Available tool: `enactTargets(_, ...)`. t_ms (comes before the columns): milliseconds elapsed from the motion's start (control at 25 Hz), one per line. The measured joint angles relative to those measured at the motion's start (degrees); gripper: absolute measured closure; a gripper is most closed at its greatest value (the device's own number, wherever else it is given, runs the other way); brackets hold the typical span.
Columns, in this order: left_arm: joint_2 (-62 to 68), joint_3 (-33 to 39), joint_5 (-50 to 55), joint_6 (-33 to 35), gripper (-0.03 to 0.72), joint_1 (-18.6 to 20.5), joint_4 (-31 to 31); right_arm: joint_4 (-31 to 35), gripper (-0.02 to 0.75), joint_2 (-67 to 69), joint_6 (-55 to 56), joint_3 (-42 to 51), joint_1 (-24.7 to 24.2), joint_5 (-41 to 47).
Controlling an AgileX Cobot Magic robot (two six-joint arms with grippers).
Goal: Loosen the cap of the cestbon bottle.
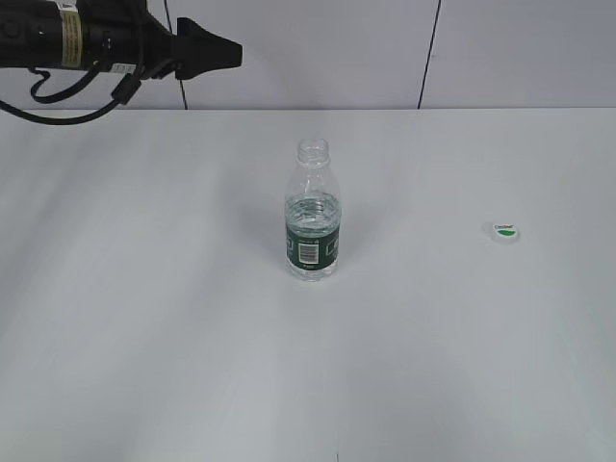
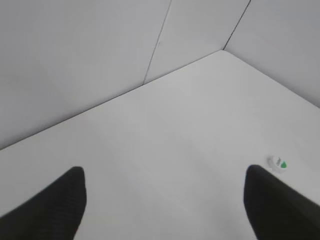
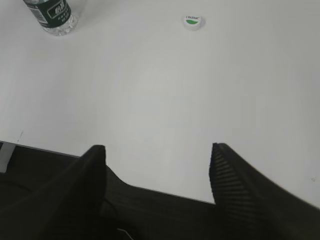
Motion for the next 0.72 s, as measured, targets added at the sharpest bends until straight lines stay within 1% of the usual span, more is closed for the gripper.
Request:
enactTargets(280,0.0,0.0,-3.5,-0.1,0.103,0.0,0.0,0.0,0.244,-17.7,0.0,4.2,0.0,3.4)
enactTargets(400,0.0,0.0,-3.7,-0.1,0.103,0.0,0.9,-0.3,0.244,-19.2,0.0,4.3,0.0,4.5)
enactTargets(600,0.0,0.0,-5.2,-0.1,0.103,0.0,5.0,-0.7,0.244,-19.2,-1.7,4.3,0.0,5.0)
enactTargets(720,0.0,0.0,-5.6,-0.1,0.104,0.0,6.2,-3.8,0.244,-19.2,-3.1,4.5,0.0,3.7)
